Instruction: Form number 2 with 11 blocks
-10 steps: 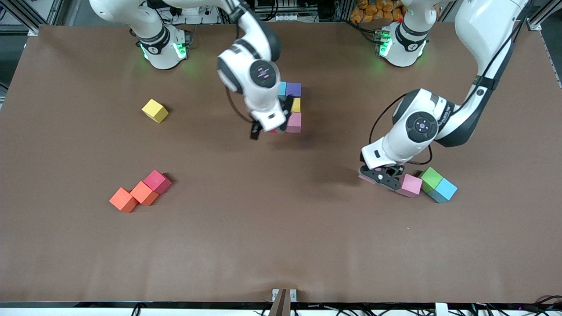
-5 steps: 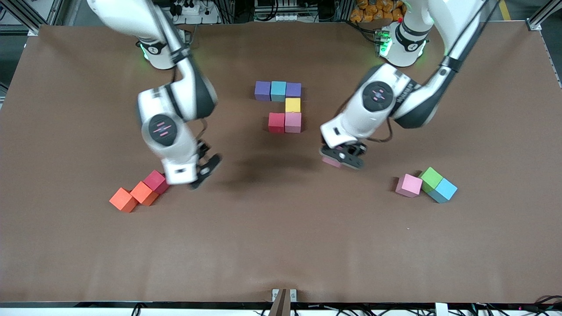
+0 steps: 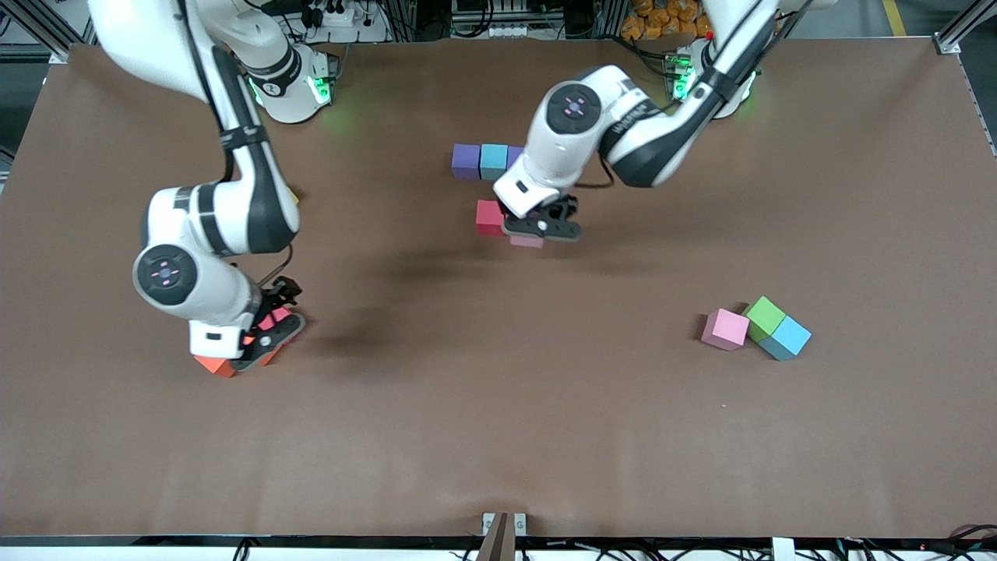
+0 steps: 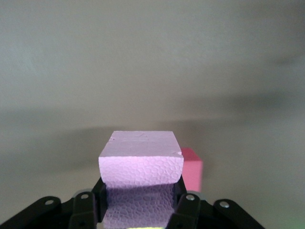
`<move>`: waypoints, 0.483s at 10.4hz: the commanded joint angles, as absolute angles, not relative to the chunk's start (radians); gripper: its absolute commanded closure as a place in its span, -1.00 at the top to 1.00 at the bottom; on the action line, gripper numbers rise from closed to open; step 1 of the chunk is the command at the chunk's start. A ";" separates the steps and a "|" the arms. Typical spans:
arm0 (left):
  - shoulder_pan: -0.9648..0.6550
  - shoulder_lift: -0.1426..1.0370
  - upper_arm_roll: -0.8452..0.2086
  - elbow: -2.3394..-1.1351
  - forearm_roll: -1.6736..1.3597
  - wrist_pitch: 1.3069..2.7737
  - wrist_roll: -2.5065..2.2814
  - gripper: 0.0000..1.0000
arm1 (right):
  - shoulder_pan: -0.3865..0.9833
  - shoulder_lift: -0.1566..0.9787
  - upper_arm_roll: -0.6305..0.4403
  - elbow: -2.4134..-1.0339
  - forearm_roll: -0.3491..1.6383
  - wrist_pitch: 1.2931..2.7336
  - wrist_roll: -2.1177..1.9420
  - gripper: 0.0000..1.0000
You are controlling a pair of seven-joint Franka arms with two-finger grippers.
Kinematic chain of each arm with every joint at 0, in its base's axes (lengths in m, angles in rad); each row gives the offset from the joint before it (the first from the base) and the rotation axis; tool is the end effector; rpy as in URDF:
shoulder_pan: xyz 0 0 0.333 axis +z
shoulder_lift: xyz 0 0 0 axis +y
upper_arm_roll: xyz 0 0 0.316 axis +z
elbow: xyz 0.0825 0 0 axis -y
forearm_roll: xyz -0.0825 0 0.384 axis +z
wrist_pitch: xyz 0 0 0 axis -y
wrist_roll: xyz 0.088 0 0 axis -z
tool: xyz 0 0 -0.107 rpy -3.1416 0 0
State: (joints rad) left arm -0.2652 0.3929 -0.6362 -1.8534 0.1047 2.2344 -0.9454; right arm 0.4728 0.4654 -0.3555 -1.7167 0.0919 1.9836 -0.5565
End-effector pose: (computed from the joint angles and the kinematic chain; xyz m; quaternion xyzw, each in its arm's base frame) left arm 0.4187 -0.4779 0.3536 0.9967 0.0132 -0.0366 0.0706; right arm 0.6352 0.1013 0.3191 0.9434 0.3186 -0.0902 0.0201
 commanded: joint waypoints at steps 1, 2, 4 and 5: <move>-0.354 0.425 -0.617 -1.812 0.049 2.218 -1.192 0.00 | 0.439 0.410 -0.345 -1.881 0.168 2.098 -0.540 1.00; -0.389 0.439 -0.617 -1.798 0.045 2.220 -1.300 0.00 | 0.440 0.400 -0.342 -1.970 0.181 2.209 -0.540 1.00; -0.464 0.472 -0.589 -1.764 0.046 2.241 -1.533 -0.01 | 0.443 0.410 -0.341 -2.029 0.260 2.275 -0.554 1.00; -0.512 0.494 -0.562 -1.749 0.048 2.262 -1.645 -0.01 | 0.445 0.413 -0.341 -2.031 0.265 2.276 -0.554 1.00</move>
State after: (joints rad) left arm -0.4468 0.4524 -0.6058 -1.7983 0.0674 2.2480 -1.5192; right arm 0.4468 0.4525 -0.3500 -1.9953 0.2368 2.2665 -0.5554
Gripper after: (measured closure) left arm 0.454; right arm 0.000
